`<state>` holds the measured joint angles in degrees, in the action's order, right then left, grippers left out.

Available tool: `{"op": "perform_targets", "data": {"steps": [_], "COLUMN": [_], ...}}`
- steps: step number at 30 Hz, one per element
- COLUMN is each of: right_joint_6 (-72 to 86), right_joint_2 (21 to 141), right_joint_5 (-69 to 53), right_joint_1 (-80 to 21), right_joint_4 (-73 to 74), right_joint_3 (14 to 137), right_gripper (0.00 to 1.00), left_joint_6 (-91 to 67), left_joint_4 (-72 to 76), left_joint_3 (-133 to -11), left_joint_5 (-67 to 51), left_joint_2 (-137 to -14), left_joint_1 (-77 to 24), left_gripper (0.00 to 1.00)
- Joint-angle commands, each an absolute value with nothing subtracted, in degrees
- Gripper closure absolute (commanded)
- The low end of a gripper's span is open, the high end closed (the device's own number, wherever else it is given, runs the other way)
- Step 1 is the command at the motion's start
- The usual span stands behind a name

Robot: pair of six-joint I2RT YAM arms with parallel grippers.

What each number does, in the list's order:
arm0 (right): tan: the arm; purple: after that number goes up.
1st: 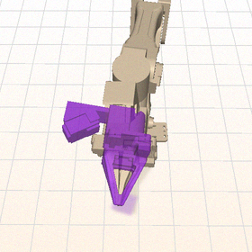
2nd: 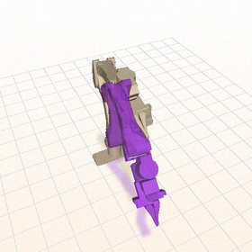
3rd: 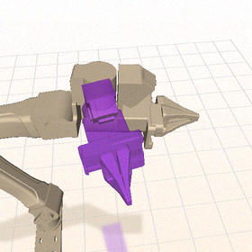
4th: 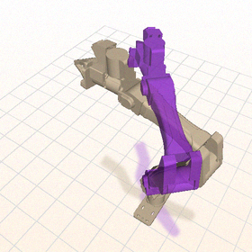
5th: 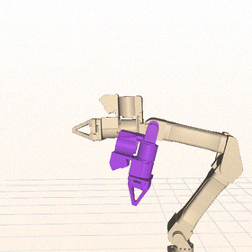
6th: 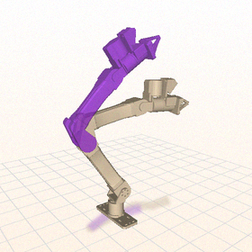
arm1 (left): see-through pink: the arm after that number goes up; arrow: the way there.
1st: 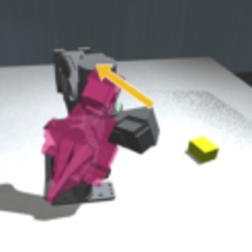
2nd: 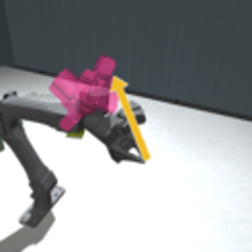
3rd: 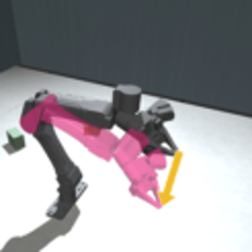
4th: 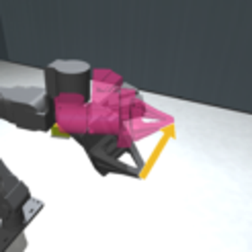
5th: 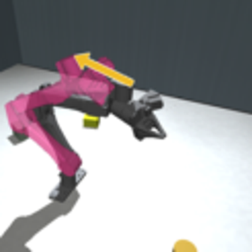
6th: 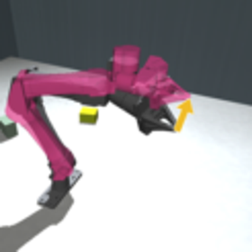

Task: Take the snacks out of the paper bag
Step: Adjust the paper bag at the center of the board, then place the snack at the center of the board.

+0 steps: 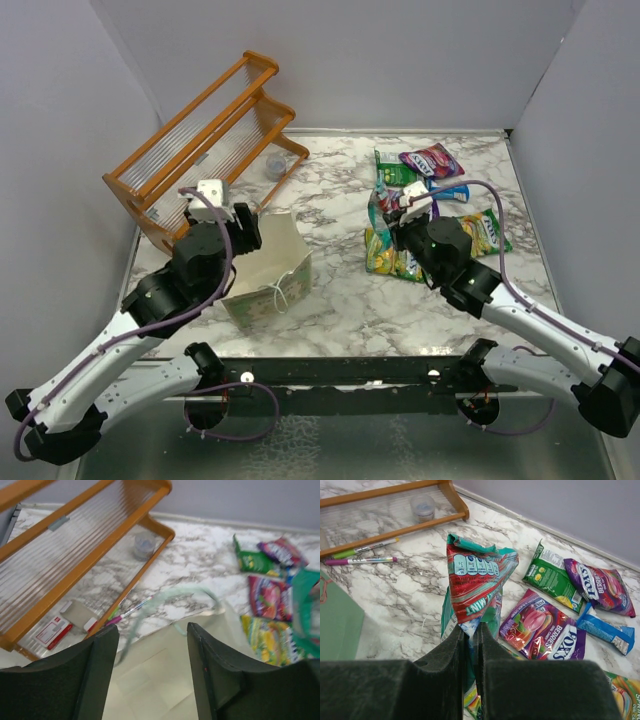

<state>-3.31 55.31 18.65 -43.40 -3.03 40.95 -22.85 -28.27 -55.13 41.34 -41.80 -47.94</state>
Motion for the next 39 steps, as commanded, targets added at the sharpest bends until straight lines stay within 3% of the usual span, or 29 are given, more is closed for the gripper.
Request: {"op": "perform_targets", "data": {"steps": [1,4,11,21,26,27,30,33,36,39], "right_joint_6": [-4.6,-5.4,-7.7,-20.9,-24.0,-22.3,-13.7,-6.8,-3.4,-0.6], "right_joint_2": [57.3,59.9,67.5,85.3,95.9,98.4,102.3,98.6,91.9,84.5], "right_joint_5": [18.1,18.1,20.1,32.7,29.5,27.2,20.6,15.4,10.9,10.9], "right_joint_1": [-43.1,-43.1,-43.1,-40.1,-39.9,-39.9,-39.9,-39.9,-39.9,-39.9], "right_joint_4": [-5.2,-5.6,-6.5,-10.7,-9.3,-7.4,-1.6,-5.7,-9.2,-10.0], "right_joint_3": [41.9,42.2,44.5,54.4,63.0,65.1,69.4,65.4,61.7,59.2], "right_gripper": [0.98,0.99,0.98,0.98,0.97,0.9,0.47,0.2,0.02,0.0], "left_joint_6": [-22.5,-22.1,-24.5,-24.3,-24.6,-24.8,-24.6,-24.6,-24.4,-24.1], "left_joint_4": [-30.6,-31.9,-37.1,-40.2,-40.4,-40.1,-39.2,-38.8,-38.6,-38.1], "left_joint_3": [-64.2,-67.6,-69.6,-72.3,-71.8,-71.7,-71.9,-72.5,-72.1,-71.4], "left_joint_5": [42.5,40.7,41.7,42.2,41.5,41.3,39.7,38.5,38.3,38.4], "left_joint_2": [-41.0,-41.0,-39.7,-36.6,-35.7,-35.5,-35.7,-36.0,-36.1,-36.2], "left_joint_1": [-47.7,-47.7,-47.7,-47.6,-47.6,-47.6,-47.7,-47.8,-47.7,-47.8], "left_gripper": [0.33,0.21,0.08,0.07,0.06,0.06,0.06,0.06,0.06,0.06]}}
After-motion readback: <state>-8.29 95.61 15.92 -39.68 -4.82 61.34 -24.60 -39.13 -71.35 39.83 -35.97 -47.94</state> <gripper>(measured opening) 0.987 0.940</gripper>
